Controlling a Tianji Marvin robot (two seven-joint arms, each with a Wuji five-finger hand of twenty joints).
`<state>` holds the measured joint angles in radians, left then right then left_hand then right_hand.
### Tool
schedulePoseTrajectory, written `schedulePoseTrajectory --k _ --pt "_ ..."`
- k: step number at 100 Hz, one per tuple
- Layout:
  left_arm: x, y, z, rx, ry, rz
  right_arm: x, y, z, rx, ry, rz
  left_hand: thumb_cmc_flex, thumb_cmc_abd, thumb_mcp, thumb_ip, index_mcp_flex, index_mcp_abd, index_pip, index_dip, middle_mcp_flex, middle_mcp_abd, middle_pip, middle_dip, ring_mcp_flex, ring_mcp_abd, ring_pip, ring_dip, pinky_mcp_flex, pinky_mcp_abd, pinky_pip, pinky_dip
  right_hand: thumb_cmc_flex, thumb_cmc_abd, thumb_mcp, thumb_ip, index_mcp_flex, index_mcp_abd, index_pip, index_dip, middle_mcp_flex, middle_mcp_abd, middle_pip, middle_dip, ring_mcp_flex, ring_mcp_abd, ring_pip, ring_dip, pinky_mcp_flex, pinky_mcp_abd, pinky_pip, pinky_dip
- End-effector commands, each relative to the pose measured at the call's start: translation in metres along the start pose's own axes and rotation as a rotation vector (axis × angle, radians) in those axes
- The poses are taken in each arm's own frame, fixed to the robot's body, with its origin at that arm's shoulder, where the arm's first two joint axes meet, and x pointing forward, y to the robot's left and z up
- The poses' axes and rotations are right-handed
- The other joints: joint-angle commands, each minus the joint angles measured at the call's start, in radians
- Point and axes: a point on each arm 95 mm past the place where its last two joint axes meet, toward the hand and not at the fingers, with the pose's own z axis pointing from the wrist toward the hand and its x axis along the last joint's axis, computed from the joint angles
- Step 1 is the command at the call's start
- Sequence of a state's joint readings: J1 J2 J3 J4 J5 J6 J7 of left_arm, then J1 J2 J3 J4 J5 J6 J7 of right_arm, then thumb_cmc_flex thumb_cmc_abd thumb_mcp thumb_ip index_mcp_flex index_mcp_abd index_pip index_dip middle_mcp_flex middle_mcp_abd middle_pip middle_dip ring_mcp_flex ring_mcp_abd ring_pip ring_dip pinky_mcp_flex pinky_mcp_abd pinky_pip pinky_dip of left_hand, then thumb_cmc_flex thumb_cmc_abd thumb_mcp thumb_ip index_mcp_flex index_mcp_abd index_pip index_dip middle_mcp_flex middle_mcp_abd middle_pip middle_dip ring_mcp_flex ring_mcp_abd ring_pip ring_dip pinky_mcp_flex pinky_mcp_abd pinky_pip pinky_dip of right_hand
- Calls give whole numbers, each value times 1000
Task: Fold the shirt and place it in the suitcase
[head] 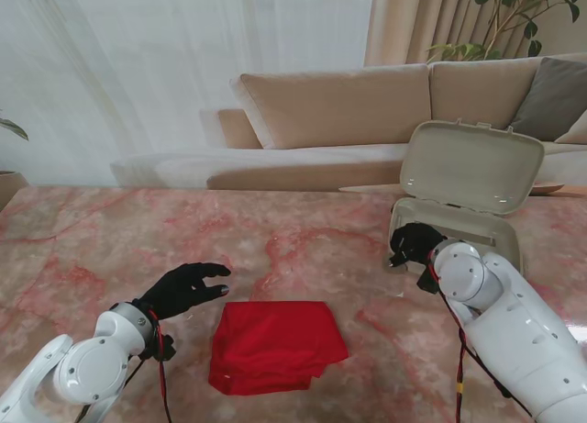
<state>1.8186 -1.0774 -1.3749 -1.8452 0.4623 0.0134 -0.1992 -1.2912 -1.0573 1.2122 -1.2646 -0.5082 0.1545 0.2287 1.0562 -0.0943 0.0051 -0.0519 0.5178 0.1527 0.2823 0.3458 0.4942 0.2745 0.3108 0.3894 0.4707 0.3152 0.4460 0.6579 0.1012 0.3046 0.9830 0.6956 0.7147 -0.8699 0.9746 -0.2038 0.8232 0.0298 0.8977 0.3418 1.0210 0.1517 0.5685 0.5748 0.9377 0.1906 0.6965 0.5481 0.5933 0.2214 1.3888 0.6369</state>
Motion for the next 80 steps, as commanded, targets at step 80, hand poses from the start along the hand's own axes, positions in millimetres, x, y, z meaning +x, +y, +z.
schedulePoseTrajectory --k 80 --pt "-10 9 -7 -30 -33 -13 86 -76 1 160 288 76 -17 14 -32 13 2 -17 3 11 12 -17 -5 -9 -20 22 -21 -11 -15 12 -23 -3 90 96 33 -2 55 -58 67 -6 31 -2 -34 5 70 -7 -83 -30 -6 1 20 -67"
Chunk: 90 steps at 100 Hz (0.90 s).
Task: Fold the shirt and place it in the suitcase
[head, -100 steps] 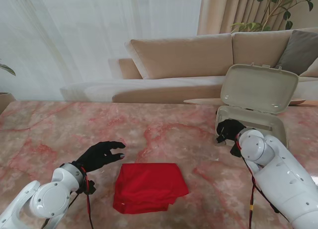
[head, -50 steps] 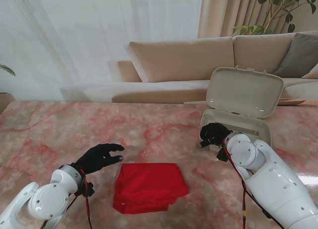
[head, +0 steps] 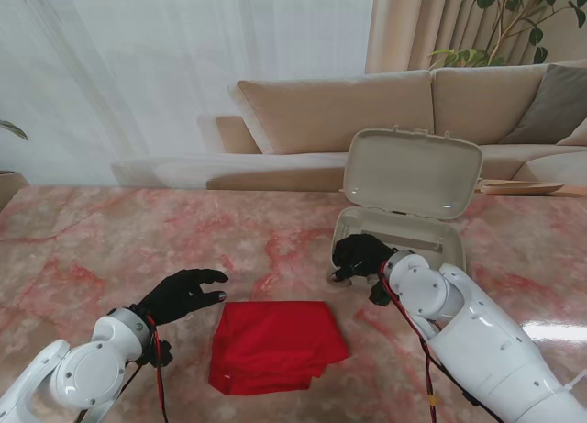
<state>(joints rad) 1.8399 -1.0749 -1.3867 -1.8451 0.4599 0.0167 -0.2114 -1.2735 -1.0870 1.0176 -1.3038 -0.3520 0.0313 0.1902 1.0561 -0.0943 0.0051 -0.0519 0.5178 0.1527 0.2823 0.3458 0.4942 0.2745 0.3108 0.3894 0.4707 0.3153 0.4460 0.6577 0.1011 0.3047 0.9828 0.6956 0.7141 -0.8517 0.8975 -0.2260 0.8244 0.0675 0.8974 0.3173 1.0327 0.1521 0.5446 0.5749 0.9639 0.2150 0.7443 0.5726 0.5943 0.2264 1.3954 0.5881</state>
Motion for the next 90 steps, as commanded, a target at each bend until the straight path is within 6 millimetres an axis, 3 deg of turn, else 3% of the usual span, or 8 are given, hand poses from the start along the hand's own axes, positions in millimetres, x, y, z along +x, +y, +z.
schedulePoseTrajectory --k 1,90 --pt "-4 5 -2 -11 -13 -6 7 -18 5 44 13 30 -17 14 -32 13 3 -18 3 11 13 -17 -5 -9 -20 22 -21 -10 -15 12 -22 -3 91 78 111 20 54 -95 67 19 19 -2 -11 5 44 -31 -132 -55 -7 -3 13 -19" --pt "-8 7 -5 -18 -33 -15 64 -49 48 99 191 67 -18 15 -32 13 6 -16 4 12 14 -14 -5 -9 -20 25 -21 -10 -18 18 -24 -3 114 71 146 22 78 -111 80 8 43 -25 -25 10 45 -48 -145 -56 -5 -16 -5 -40"
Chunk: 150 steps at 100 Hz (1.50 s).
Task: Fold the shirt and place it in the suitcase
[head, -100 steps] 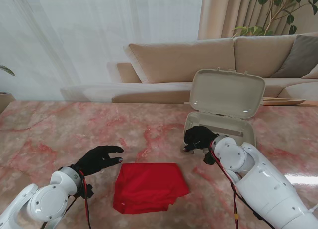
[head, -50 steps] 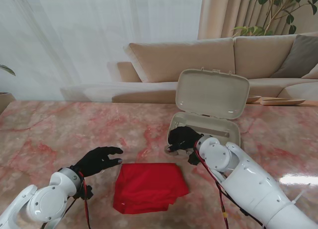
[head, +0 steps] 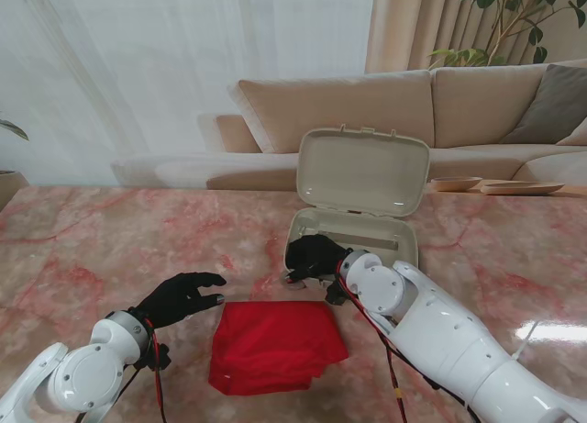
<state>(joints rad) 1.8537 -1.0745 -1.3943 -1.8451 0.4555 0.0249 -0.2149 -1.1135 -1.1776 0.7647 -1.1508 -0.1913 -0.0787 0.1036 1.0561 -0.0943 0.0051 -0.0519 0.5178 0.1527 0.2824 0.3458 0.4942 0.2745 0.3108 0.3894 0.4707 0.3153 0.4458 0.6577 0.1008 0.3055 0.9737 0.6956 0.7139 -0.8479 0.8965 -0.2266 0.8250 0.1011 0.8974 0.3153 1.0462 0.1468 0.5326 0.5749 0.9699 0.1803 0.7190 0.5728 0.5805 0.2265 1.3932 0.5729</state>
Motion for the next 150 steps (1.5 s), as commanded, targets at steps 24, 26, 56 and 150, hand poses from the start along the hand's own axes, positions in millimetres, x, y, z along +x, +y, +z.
schedulePoseTrajectory --k 24,26,56,150 --pt "-6 5 -3 -15 -24 -7 14 -15 15 43 43 19 -18 15 -32 13 5 -17 4 12 14 -15 -5 -8 -20 24 -21 -10 -18 17 -16 -3 117 68 157 19 78 -141 81 6 32 -17 -24 14 35 -9 -127 -57 11 -14 -15 -29" --pt "-6 5 -3 -16 -24 -8 16 -15 14 43 46 20 -18 15 -32 13 7 -18 5 12 14 -17 -5 -8 -19 24 -21 -9 -17 17 -15 -3 117 67 158 19 78 -143 81 5 32 -17 -25 15 35 -8 -127 -57 8 -13 -17 -29" --pt "-8 5 -4 -22 -31 -12 36 -23 24 60 88 26 -18 16 -32 13 3 -19 4 12 13 -19 -6 -8 -19 22 -22 -10 -19 17 -17 -3 114 71 157 19 80 -146 83 3 37 -20 -29 18 34 -11 -130 -59 -8 -8 -24 -29" --pt "-17 8 -7 -34 -61 -31 49 -35 63 103 84 32 -13 17 -31 13 6 -16 3 12 17 -14 -5 -7 -18 27 -19 -8 -19 18 -18 -3 119 77 172 19 83 -154 88 -7 31 -33 -41 15 9 -34 -173 -81 -35 -32 -75 -52"
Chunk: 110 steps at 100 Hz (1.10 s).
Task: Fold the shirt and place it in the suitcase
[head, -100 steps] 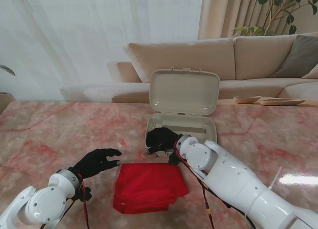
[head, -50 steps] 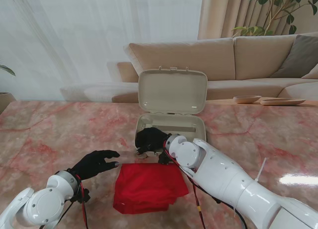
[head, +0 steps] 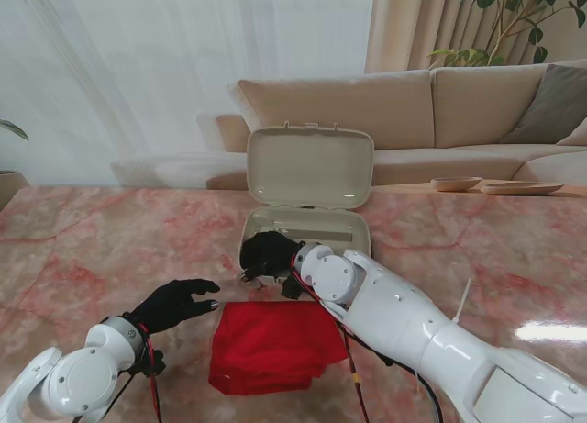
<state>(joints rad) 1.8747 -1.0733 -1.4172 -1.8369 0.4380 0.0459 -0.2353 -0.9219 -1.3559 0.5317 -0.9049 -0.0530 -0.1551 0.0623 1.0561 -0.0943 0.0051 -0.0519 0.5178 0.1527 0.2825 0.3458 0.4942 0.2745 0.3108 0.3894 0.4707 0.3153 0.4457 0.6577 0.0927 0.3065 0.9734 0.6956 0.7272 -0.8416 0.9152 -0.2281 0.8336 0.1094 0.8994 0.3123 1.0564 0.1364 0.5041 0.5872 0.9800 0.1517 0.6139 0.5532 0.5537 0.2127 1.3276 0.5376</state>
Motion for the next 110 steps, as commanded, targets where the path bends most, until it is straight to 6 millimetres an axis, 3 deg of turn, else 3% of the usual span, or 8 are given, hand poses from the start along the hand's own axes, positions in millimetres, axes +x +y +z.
schedulePoseTrajectory --k 1,35,76,88,101,110 --pt "-4 5 -2 -13 -16 -4 -4 -6 1 19 -17 12 -13 17 -31 13 6 -17 3 12 17 -14 -5 -7 -19 26 -19 -8 -11 17 -18 -3 106 71 153 20 75 -162 86 -4 20 -23 -12 3 -2 -5 -69 -62 -9 -18 -12 -18" --pt "-6 5 0 -16 -19 -10 -7 -3 0 31 -25 2 -13 17 -32 13 5 -18 5 13 15 -16 -4 -7 -18 25 -19 -8 -11 16 -17 -3 78 52 138 20 46 -151 75 -5 -17 -15 -17 -7 -31 -8 -119 -85 -36 -21 -57 -47" --pt "-6 6 1 -20 -17 -11 -7 2 -6 21 -37 9 -12 18 -31 13 5 -18 5 13 15 -15 -5 -7 -19 24 -19 -8 -10 15 -17 -4 -69 -27 155 9 -2 -108 32 17 -103 0 44 -67 -72 4 -137 -88 -71 -13 -74 -59" --pt "-7 6 2 -20 -18 -9 -4 2 -7 12 -34 17 -12 17 -32 13 5 -16 4 12 16 -16 -4 -7 -19 26 -19 -8 -11 15 -18 -4 -133 -29 167 13 16 -94 -35 52 -118 6 57 -96 -83 9 -139 -88 -81 -9 -78 -55" --pt "-8 7 2 -21 -19 -9 -2 2 -9 7 -29 14 -11 16 -32 13 6 -17 4 12 15 -13 -5 -7 -19 27 -18 -7 -11 17 -17 -3 -180 -20 154 30 45 -83 -139 136 -128 11 54 -99 -91 11 -142 -88 -88 -1 -85 -49" --pt "-8 7 2 -20 -19 -8 1 1 -10 -1 -26 13 -10 15 -31 14 6 -15 4 12 16 -11 -5 -7 -20 28 -19 -7 -11 18 -17 -3 -207 -7 150 41 52 -75 -167 147 -133 15 51 -100 -96 14 -145 -88 -91 1 -88 -49"
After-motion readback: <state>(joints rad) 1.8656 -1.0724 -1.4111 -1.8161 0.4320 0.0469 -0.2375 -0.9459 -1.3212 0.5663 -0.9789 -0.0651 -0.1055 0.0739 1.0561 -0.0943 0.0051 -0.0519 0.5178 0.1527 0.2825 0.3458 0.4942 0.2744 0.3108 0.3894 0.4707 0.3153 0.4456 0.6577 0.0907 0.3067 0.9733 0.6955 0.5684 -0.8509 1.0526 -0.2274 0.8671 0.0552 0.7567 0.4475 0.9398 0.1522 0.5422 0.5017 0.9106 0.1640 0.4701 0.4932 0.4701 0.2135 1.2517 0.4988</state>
